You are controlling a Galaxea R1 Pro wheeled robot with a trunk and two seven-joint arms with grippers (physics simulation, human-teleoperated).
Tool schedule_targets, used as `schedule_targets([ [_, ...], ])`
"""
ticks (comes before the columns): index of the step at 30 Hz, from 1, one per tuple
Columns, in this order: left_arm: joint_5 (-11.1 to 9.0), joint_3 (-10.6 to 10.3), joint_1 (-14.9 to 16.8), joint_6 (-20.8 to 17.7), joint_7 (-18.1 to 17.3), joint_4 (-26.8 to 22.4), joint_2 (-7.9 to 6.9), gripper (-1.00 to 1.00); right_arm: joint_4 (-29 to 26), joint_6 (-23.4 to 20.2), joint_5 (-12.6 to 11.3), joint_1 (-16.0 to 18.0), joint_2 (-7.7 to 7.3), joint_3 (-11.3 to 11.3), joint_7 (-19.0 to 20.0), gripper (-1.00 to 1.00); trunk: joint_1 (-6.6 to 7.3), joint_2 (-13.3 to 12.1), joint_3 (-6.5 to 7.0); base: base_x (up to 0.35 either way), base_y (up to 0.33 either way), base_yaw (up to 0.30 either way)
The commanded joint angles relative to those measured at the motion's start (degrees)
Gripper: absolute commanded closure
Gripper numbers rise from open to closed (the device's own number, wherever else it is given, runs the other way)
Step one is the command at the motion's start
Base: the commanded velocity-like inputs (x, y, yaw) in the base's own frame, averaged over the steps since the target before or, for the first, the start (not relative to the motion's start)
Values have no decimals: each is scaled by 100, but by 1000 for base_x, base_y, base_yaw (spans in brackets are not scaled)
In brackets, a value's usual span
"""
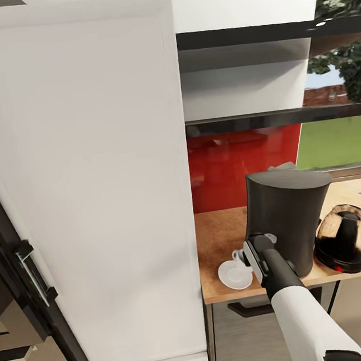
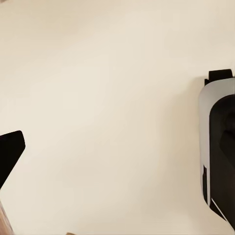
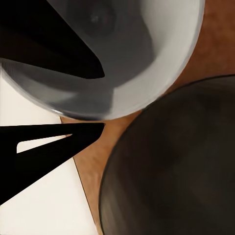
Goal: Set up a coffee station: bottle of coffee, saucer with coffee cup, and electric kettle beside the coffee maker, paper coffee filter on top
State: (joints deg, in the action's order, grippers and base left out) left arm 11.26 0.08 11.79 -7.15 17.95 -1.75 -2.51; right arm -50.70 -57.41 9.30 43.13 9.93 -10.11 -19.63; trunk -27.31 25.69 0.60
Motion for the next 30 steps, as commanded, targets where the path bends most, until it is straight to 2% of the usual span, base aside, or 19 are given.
schedule_targets([
  [1, 53, 2, -1, -42, 10, -10, -1, -100, 3, -25, 54, 3, 7, -17, 30, 100, -2, 4, -2, 0, 0, 0],
  [30, 52, 1, -1, -41, 24, -10, -3, -100, 78, -25, 63, 3, 7, -26, 30, 100, -2, 4, -2, -7, 29, 0],
])
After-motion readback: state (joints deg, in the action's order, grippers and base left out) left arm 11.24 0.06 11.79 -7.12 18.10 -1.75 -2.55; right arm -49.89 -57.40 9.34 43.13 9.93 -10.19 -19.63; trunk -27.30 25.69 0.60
